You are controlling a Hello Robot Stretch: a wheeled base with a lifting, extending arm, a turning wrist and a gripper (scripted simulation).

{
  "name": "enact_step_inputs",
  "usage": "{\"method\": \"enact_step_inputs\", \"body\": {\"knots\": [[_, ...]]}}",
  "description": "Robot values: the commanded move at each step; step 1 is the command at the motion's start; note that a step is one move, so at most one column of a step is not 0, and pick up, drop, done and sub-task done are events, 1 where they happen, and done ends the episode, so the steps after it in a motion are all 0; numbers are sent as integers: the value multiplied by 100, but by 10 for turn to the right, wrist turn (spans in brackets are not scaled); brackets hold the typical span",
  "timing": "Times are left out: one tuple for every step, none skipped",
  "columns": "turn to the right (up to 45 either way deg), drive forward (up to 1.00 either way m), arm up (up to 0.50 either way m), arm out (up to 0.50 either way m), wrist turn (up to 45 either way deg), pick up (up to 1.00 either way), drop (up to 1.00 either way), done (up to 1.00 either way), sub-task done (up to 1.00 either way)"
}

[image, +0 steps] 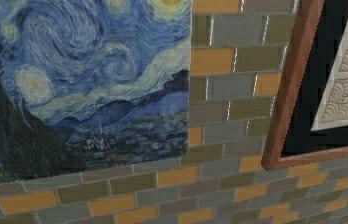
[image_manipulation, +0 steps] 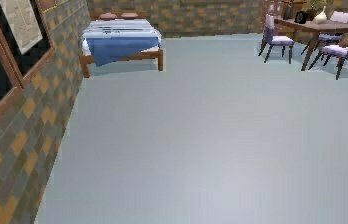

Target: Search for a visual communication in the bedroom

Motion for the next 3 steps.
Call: {"method": "enact_step_inputs", "body": {"knots": [[0,5,0,0,0,0,0,0,0],[450,0,0,0,0,0,0,0,0],[0,0,0,0,0,0,0,100,0]]}}
